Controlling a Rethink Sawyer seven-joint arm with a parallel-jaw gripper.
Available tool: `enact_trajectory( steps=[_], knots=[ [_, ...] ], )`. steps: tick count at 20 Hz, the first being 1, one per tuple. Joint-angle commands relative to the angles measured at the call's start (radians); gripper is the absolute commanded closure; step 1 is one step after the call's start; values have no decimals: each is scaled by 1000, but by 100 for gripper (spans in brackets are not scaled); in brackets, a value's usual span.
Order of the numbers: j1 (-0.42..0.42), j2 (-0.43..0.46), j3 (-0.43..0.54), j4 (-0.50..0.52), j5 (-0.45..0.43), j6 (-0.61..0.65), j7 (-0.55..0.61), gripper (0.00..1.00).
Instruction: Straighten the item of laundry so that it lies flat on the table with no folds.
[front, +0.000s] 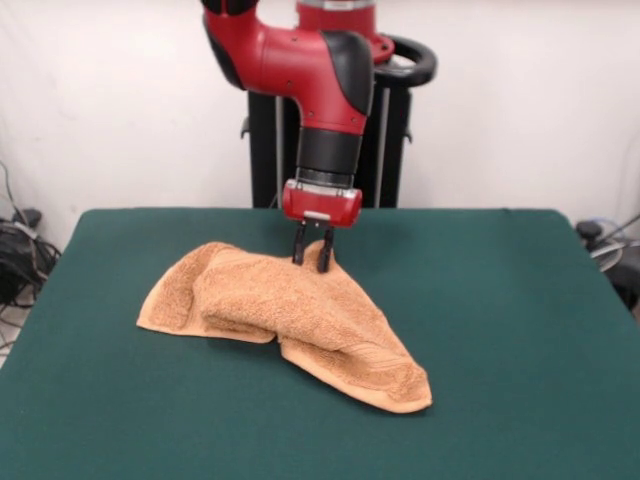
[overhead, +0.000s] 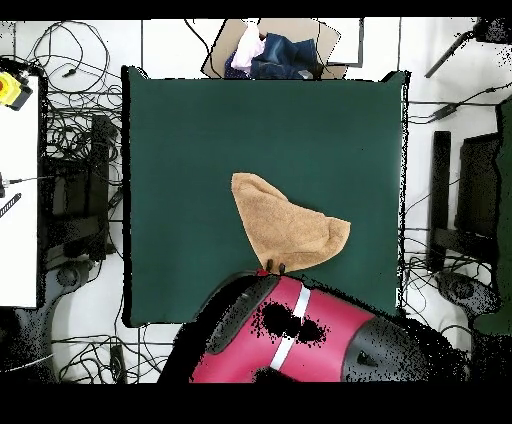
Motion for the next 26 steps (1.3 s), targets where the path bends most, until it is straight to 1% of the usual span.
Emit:
enact_trajectory(
  steps=[1,8,16,21,26],
  knots=[
    [7,160,139,-174,120,189,186,100],
    [26,41,143,-64,134,237,200,100],
    [43,-163,147,110,135,336,226,100],
    [48,-327,171,201,152,443,238,100],
    [60,-524,198,282,196,593,243,100]
  ],
)
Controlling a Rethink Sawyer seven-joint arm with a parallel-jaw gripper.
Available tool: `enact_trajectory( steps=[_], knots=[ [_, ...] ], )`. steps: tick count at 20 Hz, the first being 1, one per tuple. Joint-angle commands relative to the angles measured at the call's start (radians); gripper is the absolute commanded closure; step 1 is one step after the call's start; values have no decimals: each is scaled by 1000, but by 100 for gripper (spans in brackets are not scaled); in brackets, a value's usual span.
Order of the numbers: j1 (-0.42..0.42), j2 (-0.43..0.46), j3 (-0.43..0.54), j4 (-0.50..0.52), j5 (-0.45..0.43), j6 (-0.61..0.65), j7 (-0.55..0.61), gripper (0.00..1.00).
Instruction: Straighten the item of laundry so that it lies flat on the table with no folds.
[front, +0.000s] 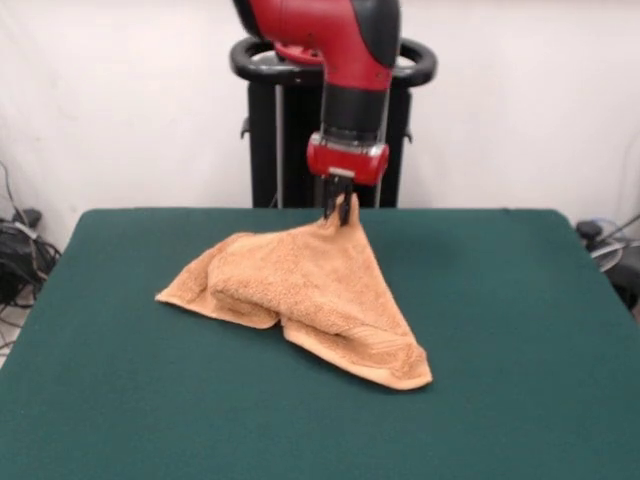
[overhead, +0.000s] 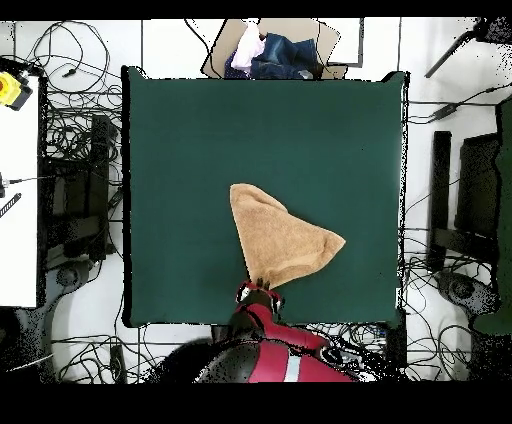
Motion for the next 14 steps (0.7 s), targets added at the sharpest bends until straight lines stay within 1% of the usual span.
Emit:
enact_trajectory(
  steps=[1,6,12,14],
  knots=[
    [35,-280,143,130,124,265,243,100],
    [63,-445,158,169,180,419,246,100],
    [103,-586,146,192,234,568,240,100],
    [112,-650,139,206,249,635,230,100]
  ],
)
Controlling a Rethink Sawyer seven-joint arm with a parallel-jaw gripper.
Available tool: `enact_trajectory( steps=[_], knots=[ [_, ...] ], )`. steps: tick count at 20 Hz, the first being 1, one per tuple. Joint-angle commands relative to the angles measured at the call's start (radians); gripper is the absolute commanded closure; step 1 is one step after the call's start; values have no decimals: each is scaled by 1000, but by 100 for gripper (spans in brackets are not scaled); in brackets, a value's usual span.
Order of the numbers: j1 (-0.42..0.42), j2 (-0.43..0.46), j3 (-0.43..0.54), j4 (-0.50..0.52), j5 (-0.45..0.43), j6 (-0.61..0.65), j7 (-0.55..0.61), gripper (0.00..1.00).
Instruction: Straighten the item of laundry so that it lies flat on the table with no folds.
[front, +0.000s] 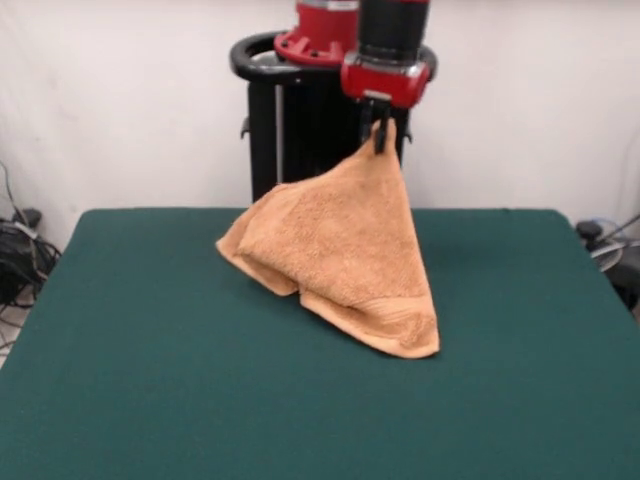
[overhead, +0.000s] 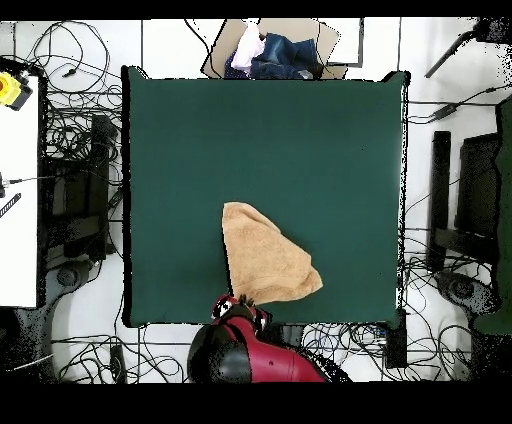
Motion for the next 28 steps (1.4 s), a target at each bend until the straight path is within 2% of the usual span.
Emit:
enact_trajectory(
  steps=[1,6,9,12,19,28],
  knots=[
    [47,-250,84,61,116,269,222,100],
    [41,-347,47,61,121,378,155,100],
    [44,-345,-29,-2,57,385,108,100],
    [2,-292,-47,-59,-7,328,69,100],
    [-148,-139,37,-157,-136,153,11,100],
    [-216,5,92,-334,-262,71,4,100]
  ],
)
